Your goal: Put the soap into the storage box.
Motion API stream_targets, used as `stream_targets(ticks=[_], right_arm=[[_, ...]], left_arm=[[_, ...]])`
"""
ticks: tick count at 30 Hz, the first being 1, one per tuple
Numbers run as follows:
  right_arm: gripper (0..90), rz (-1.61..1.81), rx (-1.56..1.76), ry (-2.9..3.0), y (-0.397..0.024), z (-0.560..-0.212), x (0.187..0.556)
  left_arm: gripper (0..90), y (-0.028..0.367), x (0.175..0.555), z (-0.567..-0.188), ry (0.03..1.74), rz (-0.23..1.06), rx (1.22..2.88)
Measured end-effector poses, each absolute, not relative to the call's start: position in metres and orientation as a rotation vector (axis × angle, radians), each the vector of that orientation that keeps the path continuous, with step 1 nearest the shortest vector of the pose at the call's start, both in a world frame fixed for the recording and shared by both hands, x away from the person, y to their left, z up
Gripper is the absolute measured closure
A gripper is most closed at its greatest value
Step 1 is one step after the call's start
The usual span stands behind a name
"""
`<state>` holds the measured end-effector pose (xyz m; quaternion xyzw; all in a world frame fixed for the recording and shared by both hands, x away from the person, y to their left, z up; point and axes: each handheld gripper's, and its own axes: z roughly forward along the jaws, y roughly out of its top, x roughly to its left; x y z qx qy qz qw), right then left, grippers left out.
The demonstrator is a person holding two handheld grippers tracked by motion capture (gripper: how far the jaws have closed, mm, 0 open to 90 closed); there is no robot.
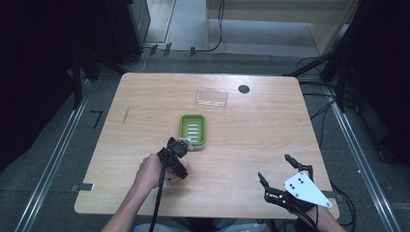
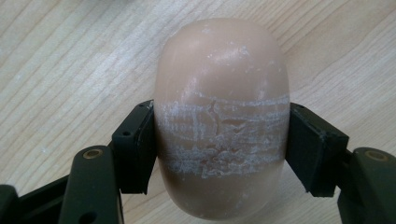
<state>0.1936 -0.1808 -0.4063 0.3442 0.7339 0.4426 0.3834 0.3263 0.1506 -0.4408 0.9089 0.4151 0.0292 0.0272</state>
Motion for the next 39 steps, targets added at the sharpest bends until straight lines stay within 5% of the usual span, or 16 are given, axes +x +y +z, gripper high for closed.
stream_targets(ticks=[39], right_arm=[[13.0,1.128,0.875,1.874,-0.181,-0.406,0.194]], left_arm=[[33.4,0.153,0.348,-0.417,1.315,0.120,2.700]])
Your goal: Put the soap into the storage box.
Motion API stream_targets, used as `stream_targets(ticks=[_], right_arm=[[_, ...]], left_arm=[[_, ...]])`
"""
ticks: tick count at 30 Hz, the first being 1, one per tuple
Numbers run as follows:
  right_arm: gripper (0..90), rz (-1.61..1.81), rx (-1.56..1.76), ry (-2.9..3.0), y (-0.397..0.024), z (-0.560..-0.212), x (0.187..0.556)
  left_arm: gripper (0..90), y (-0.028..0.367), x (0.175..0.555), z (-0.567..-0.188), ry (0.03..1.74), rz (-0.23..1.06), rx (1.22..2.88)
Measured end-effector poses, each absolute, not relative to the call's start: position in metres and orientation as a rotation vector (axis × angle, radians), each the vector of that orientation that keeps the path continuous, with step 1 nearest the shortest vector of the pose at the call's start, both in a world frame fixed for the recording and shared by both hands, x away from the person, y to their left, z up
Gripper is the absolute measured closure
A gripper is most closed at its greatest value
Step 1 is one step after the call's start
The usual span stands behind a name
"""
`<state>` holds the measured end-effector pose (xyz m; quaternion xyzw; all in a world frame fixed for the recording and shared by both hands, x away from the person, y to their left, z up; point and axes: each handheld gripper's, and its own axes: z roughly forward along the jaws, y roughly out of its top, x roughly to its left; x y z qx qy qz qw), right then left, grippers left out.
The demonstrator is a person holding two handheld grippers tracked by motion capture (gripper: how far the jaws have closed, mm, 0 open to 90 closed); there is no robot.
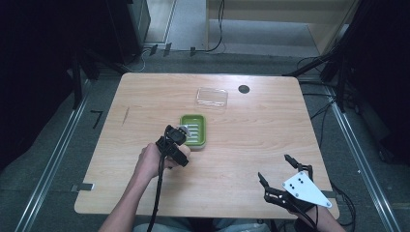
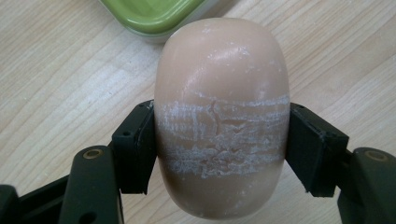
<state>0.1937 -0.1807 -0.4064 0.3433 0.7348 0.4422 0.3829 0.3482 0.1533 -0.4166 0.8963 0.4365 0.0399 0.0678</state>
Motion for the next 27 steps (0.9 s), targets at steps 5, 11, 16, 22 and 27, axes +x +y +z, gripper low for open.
stream_targets(ticks=[5,11,16,22,27], right_arm=[[13.1,1.127,0.875,1.874,-0.181,-0.406,0.194],[13.1,1.127,0.875,1.875,-0.181,-0.406,0.194],[13.1,1.128,0.875,1.875,-0.181,-0.407,0.194],[13.1,1.128,0.874,1.875,-0.181,-0.407,0.194],[13.1,1.128,0.874,1.877,-0.181,-0.407,0.194]], left_arm=[[33.5,0.154,0.352,-0.415,1.324,0.122,2.687],[33.5,0.151,0.357,-0.412,1.333,0.119,2.661],[33.5,0.149,0.360,-0.410,1.332,0.129,2.651],[33.5,0.148,0.364,-0.407,1.328,0.127,2.639],[33.5,0.148,0.367,-0.406,1.314,0.131,2.636]])
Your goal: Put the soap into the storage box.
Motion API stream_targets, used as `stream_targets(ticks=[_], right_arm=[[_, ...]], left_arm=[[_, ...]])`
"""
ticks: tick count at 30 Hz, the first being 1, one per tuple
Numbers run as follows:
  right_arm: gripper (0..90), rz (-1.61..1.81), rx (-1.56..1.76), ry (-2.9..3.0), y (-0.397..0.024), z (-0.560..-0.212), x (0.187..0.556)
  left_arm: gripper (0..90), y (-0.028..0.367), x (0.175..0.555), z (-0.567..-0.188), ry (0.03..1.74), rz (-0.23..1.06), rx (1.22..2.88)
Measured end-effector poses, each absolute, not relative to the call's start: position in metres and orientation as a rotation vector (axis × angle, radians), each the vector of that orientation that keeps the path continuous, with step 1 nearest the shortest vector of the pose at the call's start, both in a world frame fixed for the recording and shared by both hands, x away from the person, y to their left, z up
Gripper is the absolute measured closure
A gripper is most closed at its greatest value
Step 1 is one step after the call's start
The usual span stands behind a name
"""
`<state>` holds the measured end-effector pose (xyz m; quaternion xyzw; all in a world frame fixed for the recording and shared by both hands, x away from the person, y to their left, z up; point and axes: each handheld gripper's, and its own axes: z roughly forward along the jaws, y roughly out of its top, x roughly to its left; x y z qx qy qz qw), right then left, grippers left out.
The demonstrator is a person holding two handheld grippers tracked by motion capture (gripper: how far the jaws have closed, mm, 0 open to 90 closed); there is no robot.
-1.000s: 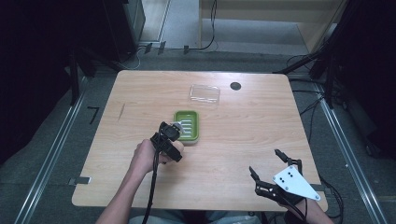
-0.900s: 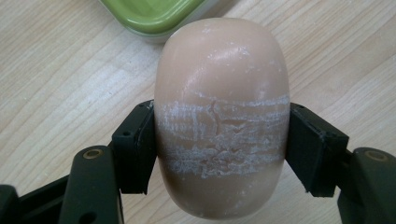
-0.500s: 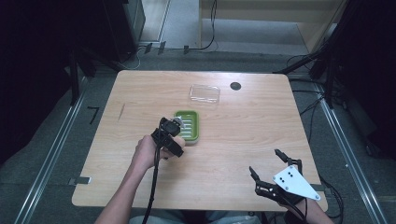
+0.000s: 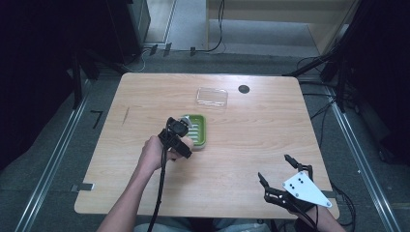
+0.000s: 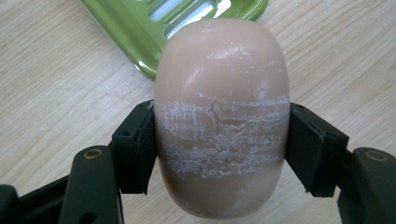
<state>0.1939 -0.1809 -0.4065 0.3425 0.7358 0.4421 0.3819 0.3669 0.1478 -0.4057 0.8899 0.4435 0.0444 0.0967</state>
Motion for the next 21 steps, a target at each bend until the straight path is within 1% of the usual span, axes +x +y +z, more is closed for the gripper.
stream_targets(ticks=[21], right_arm=[[13.1,1.131,0.875,1.877,-0.181,-0.407,0.194]], left_arm=[[33.5,0.147,0.385,-0.398,1.317,0.138,2.576]])
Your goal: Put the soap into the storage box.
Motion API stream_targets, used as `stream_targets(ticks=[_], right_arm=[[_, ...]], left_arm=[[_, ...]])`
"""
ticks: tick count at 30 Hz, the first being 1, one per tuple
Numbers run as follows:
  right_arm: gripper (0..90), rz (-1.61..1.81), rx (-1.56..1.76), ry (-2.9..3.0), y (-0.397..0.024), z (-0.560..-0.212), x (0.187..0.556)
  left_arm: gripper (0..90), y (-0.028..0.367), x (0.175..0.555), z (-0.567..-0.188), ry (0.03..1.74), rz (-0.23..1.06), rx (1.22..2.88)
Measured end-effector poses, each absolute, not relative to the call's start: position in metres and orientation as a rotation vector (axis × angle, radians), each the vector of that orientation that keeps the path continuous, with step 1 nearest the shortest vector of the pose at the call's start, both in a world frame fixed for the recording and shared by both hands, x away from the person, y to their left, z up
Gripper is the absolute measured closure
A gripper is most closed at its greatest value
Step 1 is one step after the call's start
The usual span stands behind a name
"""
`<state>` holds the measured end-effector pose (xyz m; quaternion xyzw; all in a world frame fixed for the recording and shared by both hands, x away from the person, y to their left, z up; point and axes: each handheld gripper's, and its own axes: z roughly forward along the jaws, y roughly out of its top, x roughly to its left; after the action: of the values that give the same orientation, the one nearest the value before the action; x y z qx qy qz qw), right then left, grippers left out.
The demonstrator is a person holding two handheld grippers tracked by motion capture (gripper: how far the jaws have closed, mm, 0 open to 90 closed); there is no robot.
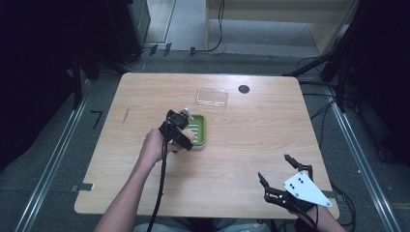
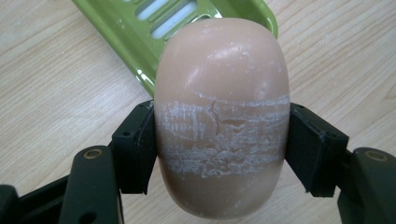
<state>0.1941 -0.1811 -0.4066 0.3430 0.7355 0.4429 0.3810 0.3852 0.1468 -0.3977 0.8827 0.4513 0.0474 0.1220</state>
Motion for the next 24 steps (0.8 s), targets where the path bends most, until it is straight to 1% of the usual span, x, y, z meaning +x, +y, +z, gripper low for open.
stream_targets(ticks=[5,24], right_arm=[[13.1,1.131,0.877,1.875,-0.181,-0.407,0.194],[13.1,1.129,0.877,1.877,-0.181,-0.407,0.194]], left_arm=[[33.5,0.146,0.389,-0.396,1.313,0.140,2.566],[33.5,0.141,0.404,-0.397,1.394,0.173,2.475]])
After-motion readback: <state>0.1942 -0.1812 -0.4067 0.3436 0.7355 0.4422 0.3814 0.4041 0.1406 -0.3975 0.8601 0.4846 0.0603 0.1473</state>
